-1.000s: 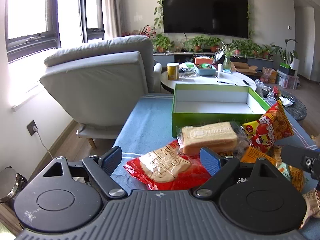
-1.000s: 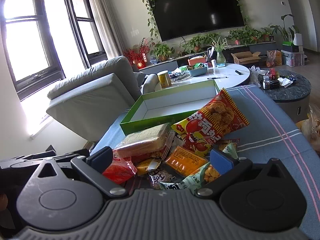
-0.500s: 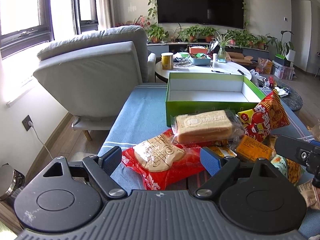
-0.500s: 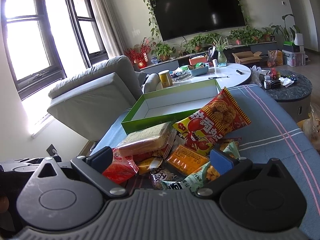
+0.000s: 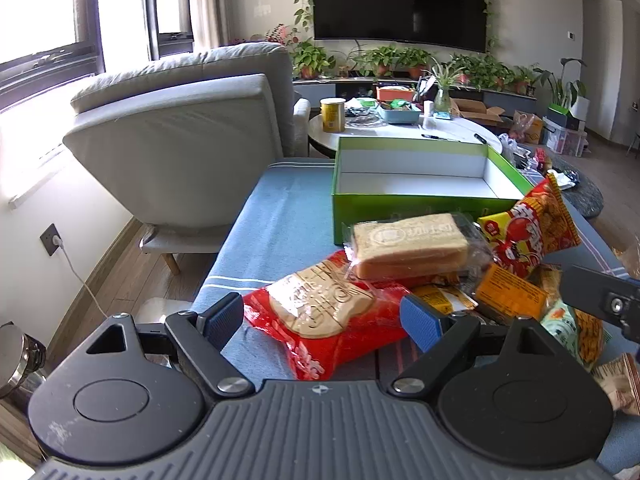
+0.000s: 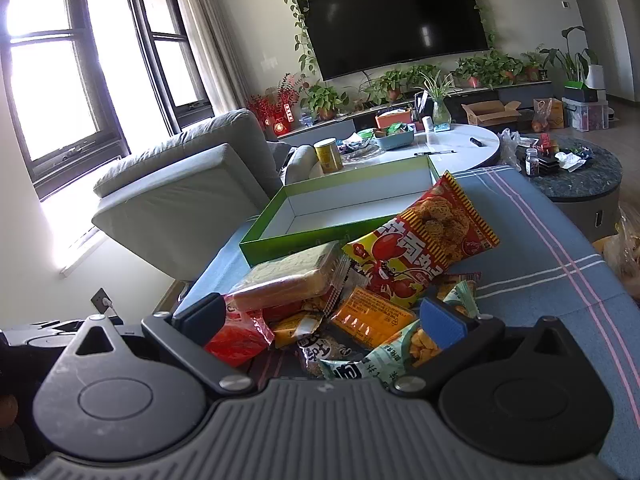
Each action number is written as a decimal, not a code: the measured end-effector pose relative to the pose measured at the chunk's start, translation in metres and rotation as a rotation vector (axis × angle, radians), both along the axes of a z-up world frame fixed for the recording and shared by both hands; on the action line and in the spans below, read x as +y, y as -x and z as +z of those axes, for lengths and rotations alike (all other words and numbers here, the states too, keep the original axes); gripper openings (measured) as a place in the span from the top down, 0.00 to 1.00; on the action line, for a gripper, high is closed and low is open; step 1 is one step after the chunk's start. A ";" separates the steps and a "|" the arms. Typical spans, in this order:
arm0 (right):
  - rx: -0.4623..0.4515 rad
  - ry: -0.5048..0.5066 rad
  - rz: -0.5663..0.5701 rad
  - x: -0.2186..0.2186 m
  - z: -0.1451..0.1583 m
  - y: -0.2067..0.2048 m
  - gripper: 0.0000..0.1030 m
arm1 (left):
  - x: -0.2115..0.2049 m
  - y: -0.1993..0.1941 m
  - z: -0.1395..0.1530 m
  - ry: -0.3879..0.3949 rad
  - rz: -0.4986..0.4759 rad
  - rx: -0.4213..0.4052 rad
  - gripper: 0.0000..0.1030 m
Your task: Organize snacks
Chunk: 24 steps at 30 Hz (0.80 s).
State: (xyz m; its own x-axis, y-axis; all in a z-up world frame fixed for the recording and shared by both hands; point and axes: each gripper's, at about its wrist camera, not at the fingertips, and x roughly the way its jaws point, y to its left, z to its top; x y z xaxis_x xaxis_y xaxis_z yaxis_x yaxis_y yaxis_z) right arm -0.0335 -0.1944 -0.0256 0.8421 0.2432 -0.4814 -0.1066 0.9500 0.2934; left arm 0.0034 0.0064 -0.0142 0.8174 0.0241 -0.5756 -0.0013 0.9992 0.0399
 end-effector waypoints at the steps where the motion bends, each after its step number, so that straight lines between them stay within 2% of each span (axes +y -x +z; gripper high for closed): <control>1: 0.000 0.001 -0.002 0.000 0.000 0.000 0.21 | 0.002 -0.001 0.000 0.006 0.007 0.001 0.18; 6: 0.006 0.005 -0.008 0.000 -0.001 -0.002 0.21 | 0.009 -0.002 0.001 0.032 0.006 0.005 0.18; 15: -0.007 0.031 -0.006 0.003 0.002 -0.005 0.21 | 0.007 -0.004 0.001 0.026 -0.015 0.004 0.18; 24: -0.004 0.080 0.013 0.010 0.011 -0.035 0.21 | 0.013 -0.033 0.001 0.048 -0.045 -0.003 0.19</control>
State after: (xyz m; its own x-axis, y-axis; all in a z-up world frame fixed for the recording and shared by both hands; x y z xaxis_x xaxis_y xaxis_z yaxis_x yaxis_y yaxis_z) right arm 0.0017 -0.1839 -0.0148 0.8410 0.2154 -0.4962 -0.1205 0.9689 0.2164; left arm 0.0368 0.0191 -0.0135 0.8187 -0.0398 -0.5728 0.0432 0.9990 -0.0077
